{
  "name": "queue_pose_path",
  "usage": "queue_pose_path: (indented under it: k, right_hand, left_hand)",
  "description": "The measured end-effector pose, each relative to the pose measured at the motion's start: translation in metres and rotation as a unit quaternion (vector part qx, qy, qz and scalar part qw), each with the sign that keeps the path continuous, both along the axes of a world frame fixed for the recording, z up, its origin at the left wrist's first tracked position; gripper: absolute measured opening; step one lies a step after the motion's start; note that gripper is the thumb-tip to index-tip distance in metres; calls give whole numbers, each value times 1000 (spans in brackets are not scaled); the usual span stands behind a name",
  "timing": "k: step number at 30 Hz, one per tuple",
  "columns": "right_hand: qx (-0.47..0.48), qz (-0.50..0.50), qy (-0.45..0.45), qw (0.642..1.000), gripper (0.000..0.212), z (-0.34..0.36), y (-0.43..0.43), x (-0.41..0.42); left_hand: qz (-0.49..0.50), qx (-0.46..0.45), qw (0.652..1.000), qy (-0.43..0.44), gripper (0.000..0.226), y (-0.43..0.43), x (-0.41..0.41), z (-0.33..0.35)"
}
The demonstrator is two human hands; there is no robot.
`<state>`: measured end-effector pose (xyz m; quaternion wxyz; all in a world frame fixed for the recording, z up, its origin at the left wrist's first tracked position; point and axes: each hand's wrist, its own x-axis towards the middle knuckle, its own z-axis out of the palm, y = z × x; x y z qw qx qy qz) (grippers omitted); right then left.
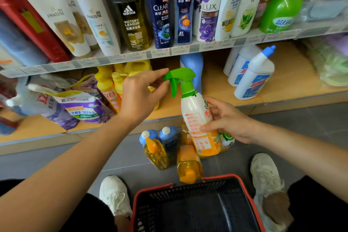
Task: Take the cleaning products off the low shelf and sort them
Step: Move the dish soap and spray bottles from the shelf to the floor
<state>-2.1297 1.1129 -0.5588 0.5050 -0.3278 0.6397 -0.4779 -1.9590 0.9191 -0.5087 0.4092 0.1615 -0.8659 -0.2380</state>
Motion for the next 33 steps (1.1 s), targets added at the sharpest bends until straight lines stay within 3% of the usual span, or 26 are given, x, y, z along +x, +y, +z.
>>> queue_pose_path:
  k: [3, 7, 10, 13, 16, 21, 25, 28, 30, 33]
  right_hand:
    - [-6, 8, -13, 1000, 88, -2, 1, -2]
    - [-24, 6, -28, 999, 90, -5, 1, -6]
    - [-36, 0, -18, 999, 89, -7, -1, -6]
    - [-54, -24, 28, 998, 84, -8, -2, -4]
    - [-68, -48, 115, 990, 83, -6, -2, -1]
    - [-75, -57, 208, 974, 89, 0, -1, 3]
    - [-70, -35, 156, 985, 86, 1, 0, 3]
    - [-61, -26, 130, 989, 83, 0, 0, 5]
    - [-54, -41, 135, 989, 84, 1, 0, 7]
    - [-53, -67, 170, 982, 88, 2, 1, 8]
  left_hand:
    - [-13, 27, 999, -11, 30, -1, -1, 1]
    - [-34, 231, 972, 4, 25, 1, -3, 3]
    - [-23, 325, 944, 48, 18, 3, -5, 5]
    - [-9, 366, 927, 75, 8, 4, -7, 4]
    - [-11, 414, 906, 84, 18, 4, -8, 4]
    - [4, 351, 935, 41, 18, 3, -8, 3]
    - [31, 143, 989, -8, 25, 4, -4, 3]
    - [35, 71, 997, -20, 27, 2, -4, 4]
    - [34, 106, 993, -30, 24, -1, -5, 4]
    - [-2, 280, 960, 4, 18, -2, -8, 3]
